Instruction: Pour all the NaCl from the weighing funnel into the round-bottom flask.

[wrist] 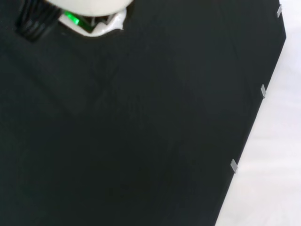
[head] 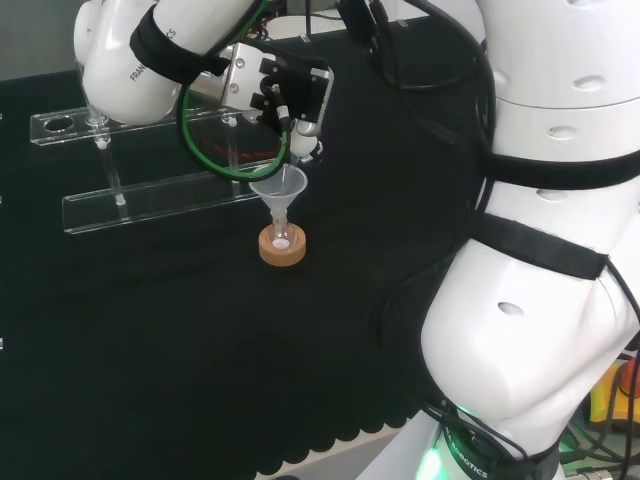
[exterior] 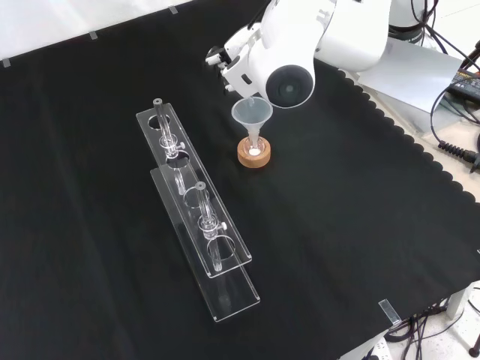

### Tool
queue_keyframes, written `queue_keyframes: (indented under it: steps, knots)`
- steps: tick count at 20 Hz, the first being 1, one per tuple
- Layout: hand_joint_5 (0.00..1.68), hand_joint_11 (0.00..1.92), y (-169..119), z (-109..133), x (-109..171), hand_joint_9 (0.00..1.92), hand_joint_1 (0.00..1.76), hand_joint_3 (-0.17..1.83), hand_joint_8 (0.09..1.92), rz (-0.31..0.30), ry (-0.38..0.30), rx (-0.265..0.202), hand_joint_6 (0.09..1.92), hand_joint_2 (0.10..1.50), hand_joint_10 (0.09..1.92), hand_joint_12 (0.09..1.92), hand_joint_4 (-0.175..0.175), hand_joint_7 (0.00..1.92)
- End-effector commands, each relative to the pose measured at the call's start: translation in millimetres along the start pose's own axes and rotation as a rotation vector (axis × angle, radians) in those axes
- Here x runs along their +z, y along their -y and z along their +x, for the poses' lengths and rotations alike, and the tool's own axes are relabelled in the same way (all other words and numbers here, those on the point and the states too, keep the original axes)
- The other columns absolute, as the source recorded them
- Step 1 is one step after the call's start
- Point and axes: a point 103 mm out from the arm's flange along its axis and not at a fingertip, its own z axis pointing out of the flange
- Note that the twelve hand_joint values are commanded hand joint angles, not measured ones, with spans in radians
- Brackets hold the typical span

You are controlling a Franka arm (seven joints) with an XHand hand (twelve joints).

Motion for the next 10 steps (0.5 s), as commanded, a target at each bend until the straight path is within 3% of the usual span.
queue_keyframes:
  steps: [1, 10]
  knots:
    - [1.17, 0.81, 0.7, 0.3, -5.7, 1.16, 1.09, 0.74, 0.63, 0.000, 0.034, 0.005, 0.90, 0.66, 0.35, 1.10, 0.175, 1.10]
    - [1.17, 0.81, 1.4, 0.3, -9.1, 1.16, 1.09, 0.74, 0.63, 0.005, 0.054, 0.007, 0.90, 0.66, 0.35, 1.10, 0.175, 1.10]
